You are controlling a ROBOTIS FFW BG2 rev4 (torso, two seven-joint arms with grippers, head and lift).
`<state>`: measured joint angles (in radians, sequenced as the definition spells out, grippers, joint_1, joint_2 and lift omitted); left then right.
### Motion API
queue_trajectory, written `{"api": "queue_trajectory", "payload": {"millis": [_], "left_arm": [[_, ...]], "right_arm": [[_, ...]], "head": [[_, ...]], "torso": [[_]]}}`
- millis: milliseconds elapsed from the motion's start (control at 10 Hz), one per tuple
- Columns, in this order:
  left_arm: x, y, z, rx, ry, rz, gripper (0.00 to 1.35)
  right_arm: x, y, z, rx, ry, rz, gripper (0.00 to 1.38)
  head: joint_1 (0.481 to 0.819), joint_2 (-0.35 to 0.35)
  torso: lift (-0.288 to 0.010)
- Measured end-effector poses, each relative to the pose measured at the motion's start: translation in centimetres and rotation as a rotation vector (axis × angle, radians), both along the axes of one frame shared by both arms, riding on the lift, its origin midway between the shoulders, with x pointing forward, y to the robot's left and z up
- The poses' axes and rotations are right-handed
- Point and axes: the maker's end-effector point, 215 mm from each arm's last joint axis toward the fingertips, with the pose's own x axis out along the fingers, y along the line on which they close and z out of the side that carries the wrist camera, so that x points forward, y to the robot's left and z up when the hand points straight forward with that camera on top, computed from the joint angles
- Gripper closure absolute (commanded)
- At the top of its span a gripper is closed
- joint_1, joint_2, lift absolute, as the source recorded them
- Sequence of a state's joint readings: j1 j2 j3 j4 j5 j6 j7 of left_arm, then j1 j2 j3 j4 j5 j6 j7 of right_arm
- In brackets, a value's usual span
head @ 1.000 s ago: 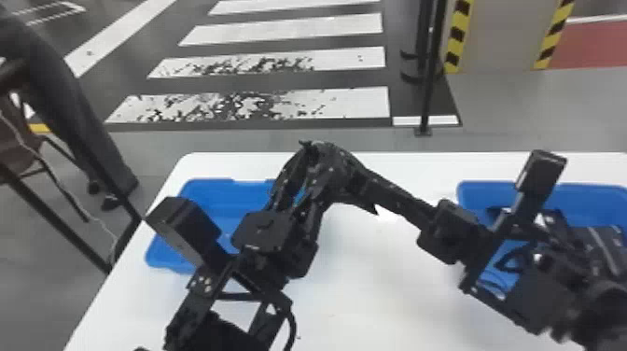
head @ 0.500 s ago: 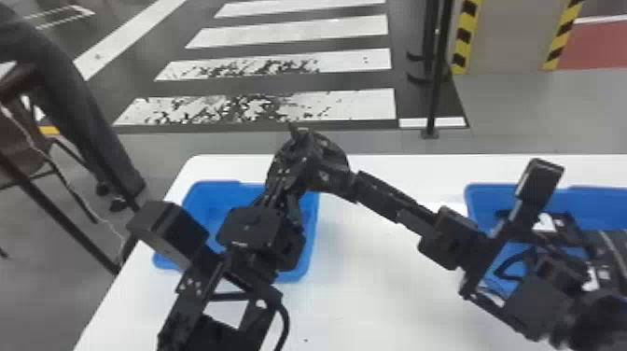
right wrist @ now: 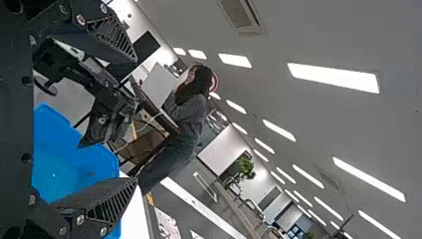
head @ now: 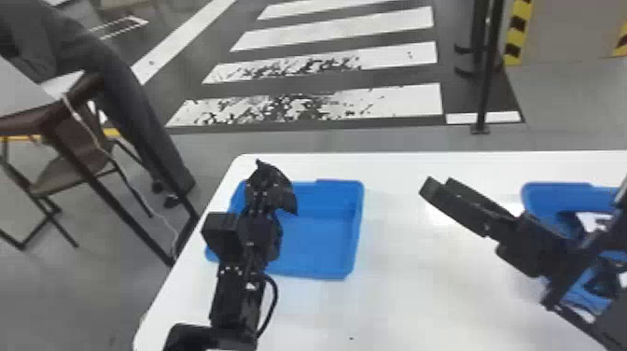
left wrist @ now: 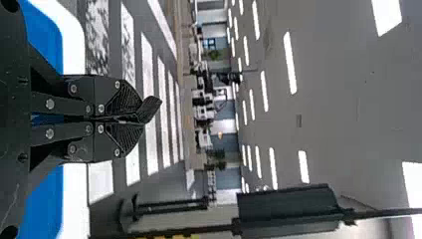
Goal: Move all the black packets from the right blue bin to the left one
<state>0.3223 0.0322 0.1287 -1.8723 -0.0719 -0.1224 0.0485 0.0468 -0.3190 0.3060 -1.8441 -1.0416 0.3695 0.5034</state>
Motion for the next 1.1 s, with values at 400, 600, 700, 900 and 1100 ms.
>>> {"api": "queue_trajectory", "payload": {"millis": [400,600,700,900,1100], "left_arm": [[-1.7,-1.5,1.9,-0.118,-0.157,-0.044,0.16],[-3.9,-5.3,6.3,-0.200,-0.266,-0.122,0.16],[-5.2,-6.6,8.0,-0.220,-0.295,-0.149,0.16],[-7.8,-7.9,10.1,-0.253,-0.345,-0.177,0.16],[-8.3,-8.6,10.3,-0.278,-0.355,-0.190,0.16]], "right_arm": [[3.3,-6.4,-0.3,-0.147,-0.099,-0.178,0.17],[6.1,-13.4,-1.7,-0.455,-0.144,-0.356,0.17],[7.2,-18.5,-2.7,-0.640,-0.129,-0.465,0.17],[7.6,-28.0,-6.0,-0.871,-0.006,-0.623,0.17],[7.6,-32.5,-11.0,-0.920,0.130,-0.656,0.17]], "head": [[0.695,0.278],[0.695,0.177],[0.695,0.100],[0.695,-0.050],[0.695,-0.110]], "torso": [[-0.140],[-0.140],[-0.140],[-0.140],[-0.140]]}}
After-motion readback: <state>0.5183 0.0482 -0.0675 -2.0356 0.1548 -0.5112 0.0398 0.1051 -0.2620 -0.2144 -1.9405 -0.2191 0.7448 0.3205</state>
